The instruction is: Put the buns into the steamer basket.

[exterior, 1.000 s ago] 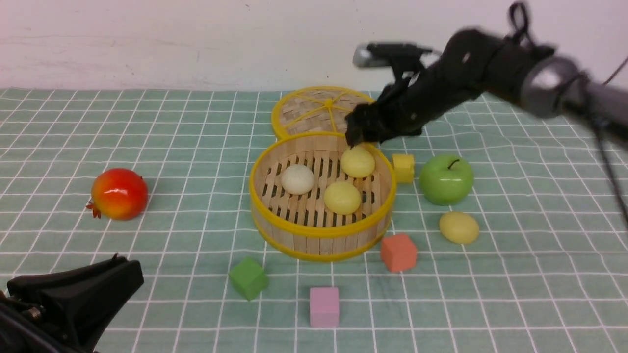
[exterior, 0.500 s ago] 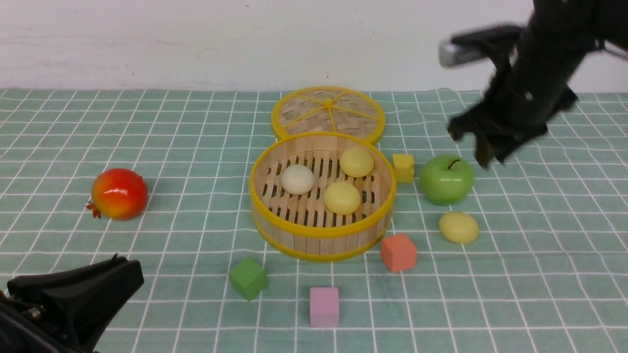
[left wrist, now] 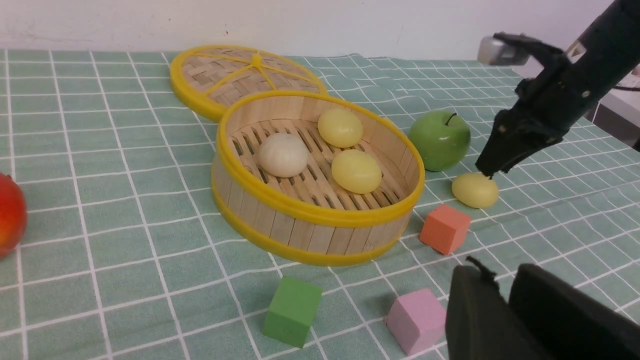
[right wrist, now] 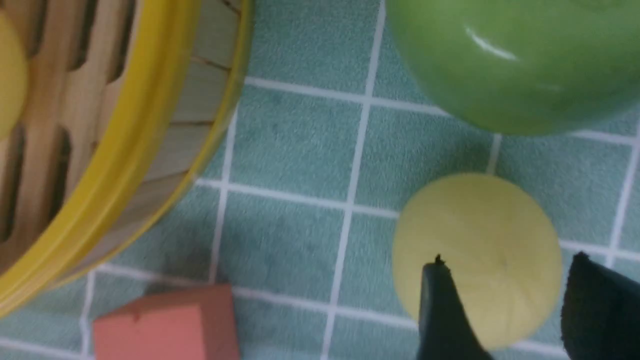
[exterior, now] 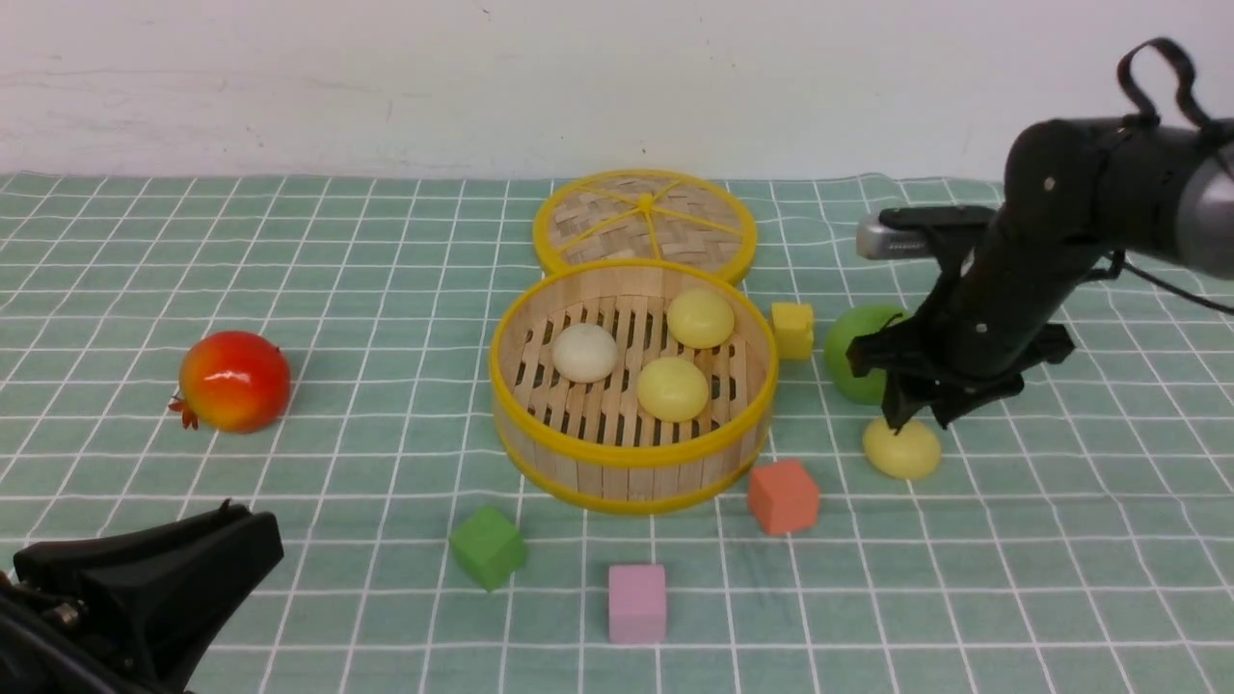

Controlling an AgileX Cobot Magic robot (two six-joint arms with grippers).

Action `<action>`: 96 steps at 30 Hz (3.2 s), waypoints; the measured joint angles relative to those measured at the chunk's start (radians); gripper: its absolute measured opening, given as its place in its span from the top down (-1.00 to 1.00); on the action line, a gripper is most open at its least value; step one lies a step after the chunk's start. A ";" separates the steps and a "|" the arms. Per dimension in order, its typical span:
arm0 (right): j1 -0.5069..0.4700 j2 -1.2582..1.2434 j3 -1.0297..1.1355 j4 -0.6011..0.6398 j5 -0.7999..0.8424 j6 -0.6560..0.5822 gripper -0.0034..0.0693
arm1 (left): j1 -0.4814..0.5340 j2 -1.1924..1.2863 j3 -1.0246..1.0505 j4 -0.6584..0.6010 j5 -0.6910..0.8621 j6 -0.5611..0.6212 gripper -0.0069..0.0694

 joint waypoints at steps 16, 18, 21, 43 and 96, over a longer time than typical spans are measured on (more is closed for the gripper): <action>0.000 0.042 0.000 0.000 -0.042 -0.049 0.61 | 0.000 0.000 0.000 0.000 0.000 0.000 0.52; 0.000 0.035 0.000 0.000 -0.022 -0.067 0.79 | 0.000 0.000 0.000 0.000 0.000 0.000 0.52; 0.002 -0.006 0.001 0.002 0.008 -0.083 0.90 | 0.000 0.000 0.000 0.000 0.000 0.000 0.52; 0.319 0.000 -0.130 0.384 -0.183 -0.477 0.88 | 0.000 0.000 0.000 0.000 0.001 0.000 0.48; 0.319 -0.667 0.067 0.054 0.369 -0.121 0.96 | 0.000 0.000 0.000 0.000 0.001 0.000 0.39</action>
